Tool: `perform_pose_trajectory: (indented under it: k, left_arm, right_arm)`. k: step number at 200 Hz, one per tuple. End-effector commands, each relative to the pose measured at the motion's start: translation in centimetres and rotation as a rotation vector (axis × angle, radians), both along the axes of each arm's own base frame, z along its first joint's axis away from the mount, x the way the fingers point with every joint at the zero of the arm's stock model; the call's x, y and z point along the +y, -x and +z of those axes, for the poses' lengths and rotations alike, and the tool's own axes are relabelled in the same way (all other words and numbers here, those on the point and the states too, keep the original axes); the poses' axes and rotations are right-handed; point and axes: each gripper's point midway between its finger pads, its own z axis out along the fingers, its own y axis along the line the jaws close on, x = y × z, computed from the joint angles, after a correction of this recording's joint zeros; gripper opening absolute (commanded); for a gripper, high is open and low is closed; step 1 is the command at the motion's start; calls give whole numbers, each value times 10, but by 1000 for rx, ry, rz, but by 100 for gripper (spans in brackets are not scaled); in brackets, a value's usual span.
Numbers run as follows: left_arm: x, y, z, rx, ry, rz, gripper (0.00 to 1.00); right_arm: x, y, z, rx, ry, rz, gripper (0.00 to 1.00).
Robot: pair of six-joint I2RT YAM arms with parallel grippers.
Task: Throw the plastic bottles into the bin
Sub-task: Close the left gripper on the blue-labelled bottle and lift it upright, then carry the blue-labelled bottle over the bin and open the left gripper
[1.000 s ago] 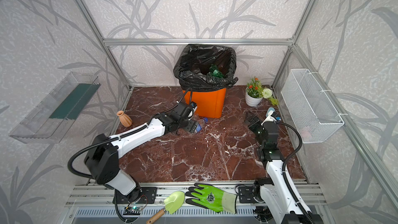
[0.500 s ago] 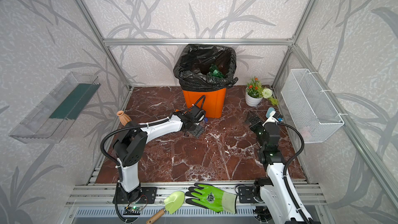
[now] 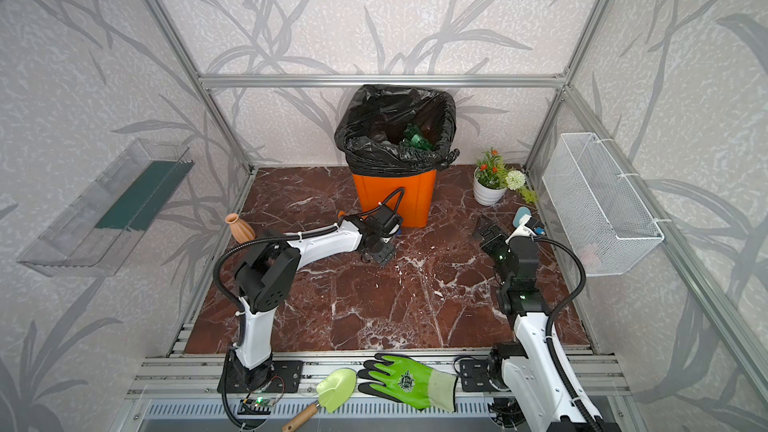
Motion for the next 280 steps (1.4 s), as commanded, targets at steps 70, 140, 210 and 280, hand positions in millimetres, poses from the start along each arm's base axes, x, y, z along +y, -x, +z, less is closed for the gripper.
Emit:
perform_pose_trajectory:
  k: [70,140,210,280]
  left_arm:
    - [-17,36,45,9,253,-80,44]
    - [9,58,177,-334,576,-58,40]
    - [96,76,308,-804,753,145,42]
    - [193,113,494,-1414,1070,301,44]
  right_arm:
    - [-2,0,-3,-2,3,-10,97]
    - [0,-3,-4,-7,-24,-2,97]
    - [3,-9,-1,-11,-34,11,97]
    - [6,-12,4,-31,-46,28,97]
